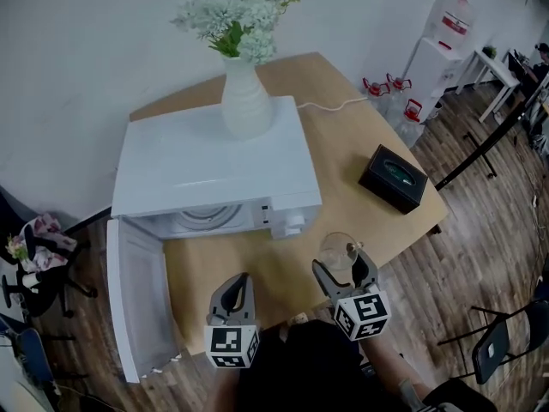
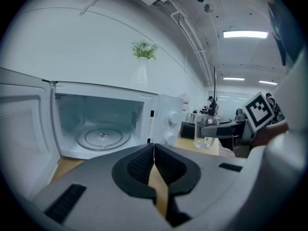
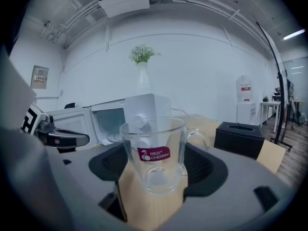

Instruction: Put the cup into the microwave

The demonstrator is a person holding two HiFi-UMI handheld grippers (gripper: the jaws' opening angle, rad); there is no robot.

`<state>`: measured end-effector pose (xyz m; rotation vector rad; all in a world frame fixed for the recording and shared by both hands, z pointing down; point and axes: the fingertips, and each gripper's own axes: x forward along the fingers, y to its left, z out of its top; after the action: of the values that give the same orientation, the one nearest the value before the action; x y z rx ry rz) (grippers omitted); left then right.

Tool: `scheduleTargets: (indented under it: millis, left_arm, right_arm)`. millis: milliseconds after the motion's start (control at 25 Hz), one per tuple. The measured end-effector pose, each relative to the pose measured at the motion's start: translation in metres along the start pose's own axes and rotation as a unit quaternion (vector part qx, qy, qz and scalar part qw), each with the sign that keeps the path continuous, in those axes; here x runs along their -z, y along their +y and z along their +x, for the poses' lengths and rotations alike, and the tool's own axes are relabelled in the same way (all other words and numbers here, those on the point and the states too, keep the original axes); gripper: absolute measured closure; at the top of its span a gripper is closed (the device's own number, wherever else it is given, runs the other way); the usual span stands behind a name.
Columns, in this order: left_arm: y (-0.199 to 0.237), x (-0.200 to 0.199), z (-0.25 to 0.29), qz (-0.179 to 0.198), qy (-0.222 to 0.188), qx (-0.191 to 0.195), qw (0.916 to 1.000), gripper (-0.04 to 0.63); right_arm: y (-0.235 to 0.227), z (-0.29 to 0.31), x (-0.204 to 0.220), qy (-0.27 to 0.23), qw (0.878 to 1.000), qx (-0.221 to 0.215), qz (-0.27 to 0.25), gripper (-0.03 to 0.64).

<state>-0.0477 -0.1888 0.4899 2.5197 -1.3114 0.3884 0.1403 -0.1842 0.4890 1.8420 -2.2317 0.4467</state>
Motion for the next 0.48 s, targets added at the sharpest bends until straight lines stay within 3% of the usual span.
scheduleTargets:
  millis: [480]
  left_arm:
    - [0.045,0.016,-0.049,-0.028,-0.012,-0.083,0.9961,0.589]
  right_arm:
    - [0.092,0.023,0.018,0.02,0.993,-0.107,-0.042,0.284]
